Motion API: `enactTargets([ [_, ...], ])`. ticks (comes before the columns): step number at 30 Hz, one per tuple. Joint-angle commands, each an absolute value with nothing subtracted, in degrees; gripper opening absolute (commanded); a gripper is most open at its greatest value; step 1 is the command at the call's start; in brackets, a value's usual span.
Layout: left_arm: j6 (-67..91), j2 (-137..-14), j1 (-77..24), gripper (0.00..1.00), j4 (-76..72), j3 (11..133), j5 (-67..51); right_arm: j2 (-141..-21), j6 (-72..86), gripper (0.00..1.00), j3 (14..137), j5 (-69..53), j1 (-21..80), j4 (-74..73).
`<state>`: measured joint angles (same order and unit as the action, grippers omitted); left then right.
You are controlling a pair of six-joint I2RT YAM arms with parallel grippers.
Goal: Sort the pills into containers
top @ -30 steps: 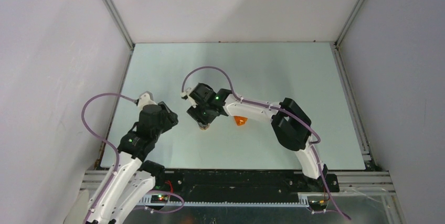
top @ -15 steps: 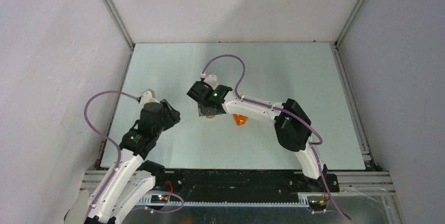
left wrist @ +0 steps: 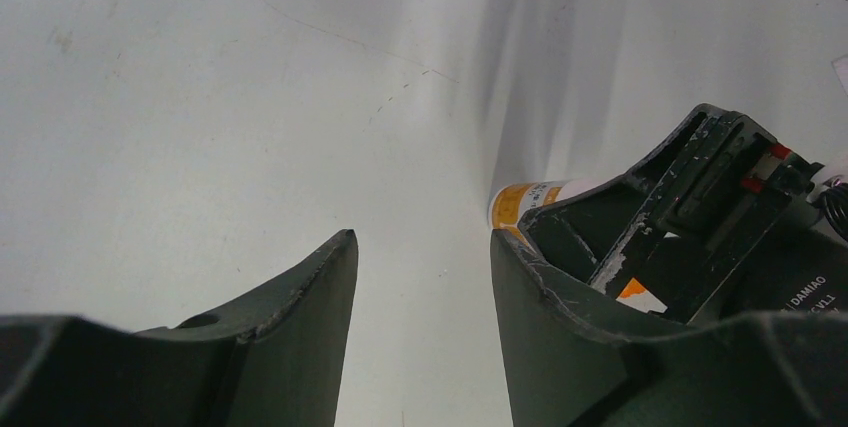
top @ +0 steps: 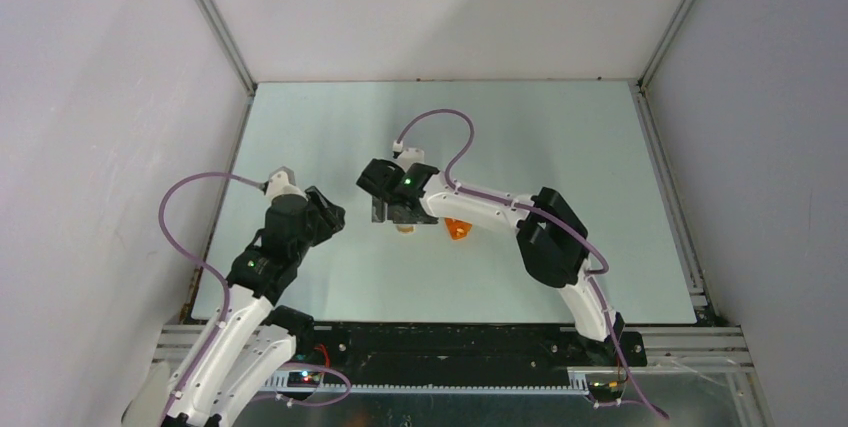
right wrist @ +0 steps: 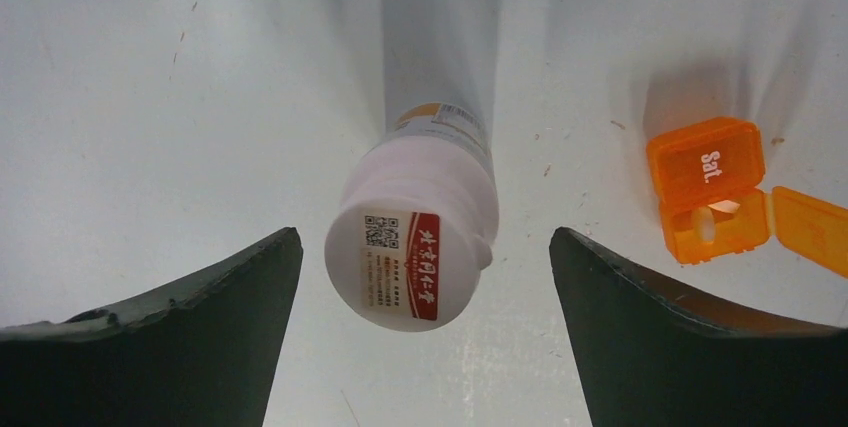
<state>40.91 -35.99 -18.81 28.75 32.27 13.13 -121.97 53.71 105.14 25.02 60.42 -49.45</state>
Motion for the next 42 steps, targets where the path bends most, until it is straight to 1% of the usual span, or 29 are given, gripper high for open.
enactTargets([
  [1,39.45,-35.46,-18.39,0.58,27.56,33.79,14.10,-119.66,47.20,0.99,107.67,19.87,59.41,-48.88],
  [6,38.36,-33.22,-18.41,0.60,27.80,34.76,15.74,-113.10,33.25,0.99,102.02,11.22,57.50,-43.14],
  [8,37.97,-32.63,-18.41,0.60,27.97,35.13,16.12,-110.65,22.74,1.00,98.80,8.83,56.58,-41.21],
  [9,37.88,-32.44,-18.40,0.60,28.26,35.27,16.40,-109.64,20.07,1.00,97.41,8.78,56.24,-41.17],
  [11,37.64,-31.93,-18.37,0.61,28.88,35.71,17.01,-109.23,11.64,1.00,96.99,6.89,55.14,-41.82],
  [16,36.76,-30.86,-18.44,0.61,30.53,36.87,18.12,-112.07,-9.39,0.96,101.46,-4.26,52.99,-47.56],
  [18,36.48,-30.74,-18.42,0.61,31.08,37.10,17.93,-113.79,-15.57,0.94,103.73,-10.51,52.49,-50.13],
  [20,36.32,-30.83,-18.40,0.61,31.76,37.39,17.78,-115.20,-20.56,0.92,105.68,-12.95,52.43,-51.84],
  [24,36.27,-31.09,-18.42,0.61,32.82,37.46,17.65,-117.26,-27.29,0.90,106.94,-12.44,52.87,-50.73],
  [28,36.02,-30.82,-18.39,0.58,33.71,37.44,17.56,-120.18,-31.57,0.89,107.97,-12.37,53.02,-48.53],
  [35,35.62,-29.26,-18.41,0.57,35.47,37.79,18.60,-126.30,-38.00,0.78,115.29,-12.12,52.89,-53.20],
  [39,34.90,-29.41,-18.39,0.55,35.40,38.05,17.92,-127.59,-38.66,0.74,117.09,-14.49,52.56,-53.16],
  [42,34.39,-29.93,-18.39,0.53,35.41,38.26,17.70,-129.08,-38.44,0.68,119.66,-15.65,52.15,-55.90],
])
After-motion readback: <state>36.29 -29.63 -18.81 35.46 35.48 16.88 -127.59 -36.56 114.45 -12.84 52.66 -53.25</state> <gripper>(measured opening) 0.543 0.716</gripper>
